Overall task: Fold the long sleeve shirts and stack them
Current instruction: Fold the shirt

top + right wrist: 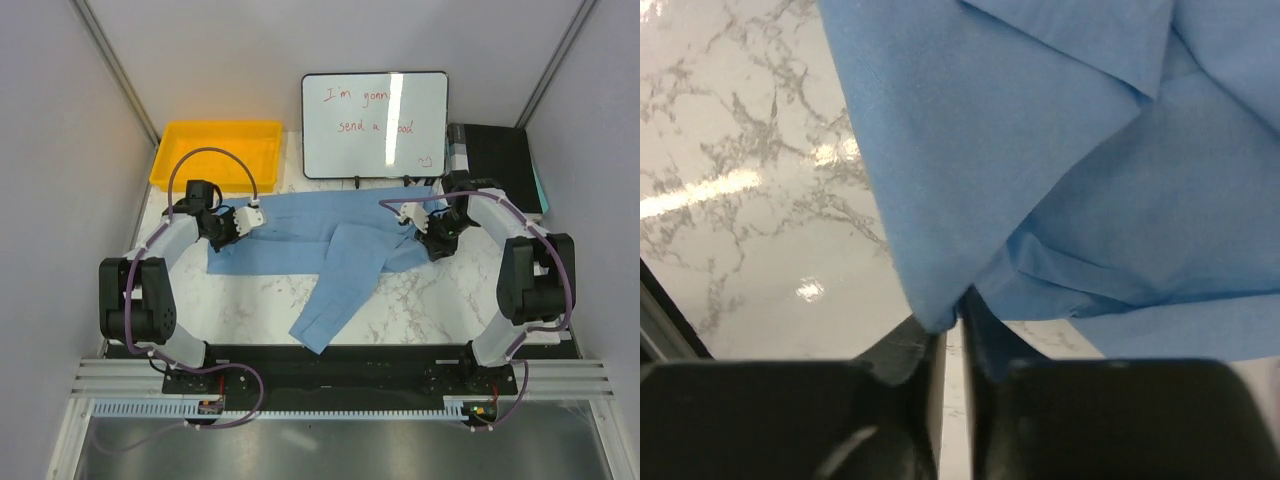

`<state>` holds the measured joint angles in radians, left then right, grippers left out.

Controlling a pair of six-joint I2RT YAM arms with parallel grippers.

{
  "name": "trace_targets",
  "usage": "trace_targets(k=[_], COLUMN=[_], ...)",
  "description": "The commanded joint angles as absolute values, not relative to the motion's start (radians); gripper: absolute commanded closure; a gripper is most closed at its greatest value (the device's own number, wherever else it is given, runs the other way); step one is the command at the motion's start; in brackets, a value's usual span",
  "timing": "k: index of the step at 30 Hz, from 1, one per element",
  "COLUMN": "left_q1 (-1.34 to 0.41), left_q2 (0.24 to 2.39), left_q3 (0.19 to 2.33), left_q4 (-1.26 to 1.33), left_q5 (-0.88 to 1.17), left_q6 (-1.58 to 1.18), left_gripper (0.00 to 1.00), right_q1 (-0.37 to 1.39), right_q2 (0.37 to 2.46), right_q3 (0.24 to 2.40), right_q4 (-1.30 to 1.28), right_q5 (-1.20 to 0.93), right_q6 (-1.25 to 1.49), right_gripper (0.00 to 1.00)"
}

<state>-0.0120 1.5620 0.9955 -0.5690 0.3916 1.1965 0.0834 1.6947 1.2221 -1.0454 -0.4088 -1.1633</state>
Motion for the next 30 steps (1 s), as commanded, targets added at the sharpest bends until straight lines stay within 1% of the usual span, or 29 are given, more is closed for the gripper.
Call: trace_targets(k=[1,2,3,8,11,13,14,16,17,18,20,21,23,24,27,29,30], left_q1=[-0.002,-0.002,0.029,0.074,0.084,0.086,0.086,0.086,0.086,0.086,0.086,0.087,0.094,0.094,0.094,0.094,0.092], left_q2=[1.545,1.533,1.526,1.532,1.549,1.557,1.559,1.565,1.565,1.566,1.559,1.555,1.539,1.534,1.535,1.536,1.529], left_q3=[0.989,0.986,0.983,1.005,1.012,1.006,1.005,1.006,1.008,1.008,1.0,1.0,1.008,1.011,1.051,1.087,1.113], left_q4=[-0.558,-0.56,-0.56,-0.571,-0.575,-0.575,-0.577,-0.575,-0.577,-0.58,-0.583,-0.592,-0.604,-0.613,-0.649,-0.681,-0.696], left_q5=[0.368,0.37,0.37,0.37,0.373,0.38,0.387,0.39,0.387,0.379,0.367,0.365,0.373,0.388,0.428,0.458,0.524], left_q6=[1.18,1.184,1.192,1.204,1.21,1.215,1.213,1.213,1.21,1.209,1.216,1.219,1.221,1.22,1.191,1.157,1.108], left_gripper=[0.98,0.98,0.98,0.98,0.98,0.98,0.98,0.97,0.94,0.91,0.85,0.79,0.75,0.7,0.64,0.63,0.62], right_q1=[0.065,0.054,0.045,0.005,-0.025,-0.023,-0.02,-0.012,-0.011,-0.009,-0.011,-0.017,-0.028,-0.032,-0.035,-0.037,-0.038], right_q2=[1.72,1.72,1.72,1.759,1.799,1.83,1.857,1.89,1.917,1.928,1.947,1.945,1.945,1.951,2.006,2.054,2.068], right_q3=[1.247,1.253,1.259,1.308,1.35,1.387,1.426,1.468,1.494,1.503,1.506,1.503,1.514,1.528,1.624,1.699,1.718], right_q4=[-0.999,-1.02,-1.037,-1.164,-1.193,-1.212,-1.222,-1.236,-1.256,-1.268,-1.298,-1.301,-1.31,-1.316,-1.37,-1.429,-1.443], right_q5=[-0.393,-0.385,-0.385,-0.359,-0.357,-0.392,-0.402,-0.419,-0.419,-0.417,-0.396,-0.39,-0.399,-0.408,-0.5,-0.547,-0.58], right_q6=[-1.121,-1.13,-1.144,-1.212,-1.203,-1.181,-1.164,-1.125,-1.114,-1.109,-1.117,-1.118,-1.114,-1.102,-1.039,-1.006,-0.997], right_gripper=[0.97,1.0,1.0,1.0,1.0,0.99,0.82,0.59,0.39,0.33,0.29,0.28,0.28,0.27,0.27,0.28,0.28])
